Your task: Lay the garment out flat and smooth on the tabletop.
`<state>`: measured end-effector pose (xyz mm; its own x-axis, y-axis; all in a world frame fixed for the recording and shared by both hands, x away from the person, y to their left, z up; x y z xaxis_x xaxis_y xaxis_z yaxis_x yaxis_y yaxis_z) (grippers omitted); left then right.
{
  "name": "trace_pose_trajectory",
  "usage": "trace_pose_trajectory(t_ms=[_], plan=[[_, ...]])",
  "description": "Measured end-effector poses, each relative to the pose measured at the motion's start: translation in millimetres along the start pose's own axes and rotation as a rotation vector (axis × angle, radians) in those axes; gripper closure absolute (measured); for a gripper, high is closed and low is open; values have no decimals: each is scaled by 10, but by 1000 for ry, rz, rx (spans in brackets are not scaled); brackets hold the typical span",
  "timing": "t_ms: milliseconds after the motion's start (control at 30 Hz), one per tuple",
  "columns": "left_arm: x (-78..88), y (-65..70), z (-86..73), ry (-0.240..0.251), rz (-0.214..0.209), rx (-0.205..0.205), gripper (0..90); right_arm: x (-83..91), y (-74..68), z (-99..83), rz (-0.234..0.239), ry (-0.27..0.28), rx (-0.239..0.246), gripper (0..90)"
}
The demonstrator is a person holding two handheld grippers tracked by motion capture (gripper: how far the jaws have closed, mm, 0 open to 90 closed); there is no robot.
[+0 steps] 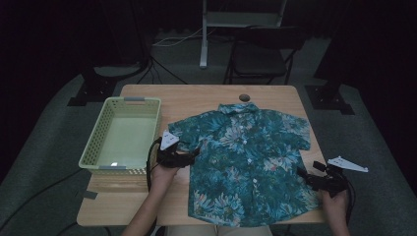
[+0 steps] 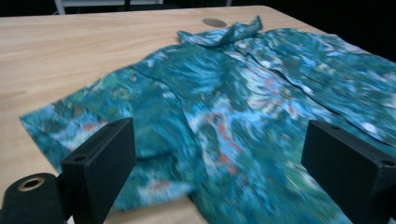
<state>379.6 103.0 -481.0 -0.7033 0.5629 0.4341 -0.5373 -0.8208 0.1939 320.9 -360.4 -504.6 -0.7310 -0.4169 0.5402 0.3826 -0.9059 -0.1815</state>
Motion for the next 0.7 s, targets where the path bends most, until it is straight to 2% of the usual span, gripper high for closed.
trace_pose_trajectory(t_ms=[233, 467, 567, 633, 700], plan=[[253, 113, -116, 21, -29, -33, 111, 0, -4, 0, -6, 0, 1, 143], [506, 183, -224, 68, -96, -4, 111, -1, -5, 0, -10, 0, 4, 143], [601, 223, -271, 78, -114, -17, 111, 0, -4, -1, -12, 2, 4, 143], [645, 256, -316, 76, -114, -40, 111, -1, -5, -1, -13, 1, 4, 143], [687, 286, -368, 86, -133, -55, 111, -2, -7, -2, -16, 0, 6, 143]])
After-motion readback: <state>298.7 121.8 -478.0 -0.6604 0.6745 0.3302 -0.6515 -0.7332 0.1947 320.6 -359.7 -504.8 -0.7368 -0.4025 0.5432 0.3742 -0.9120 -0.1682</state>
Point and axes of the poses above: each handheld gripper's, and its own axes: x roughly backward along the jaws, z roughly out of its top, y roughly to its right, the point moved 5 cm from there along -x, roughly forward along the jaws, and after that the axes turned 3 degrees about x, right-handed, at the moved point
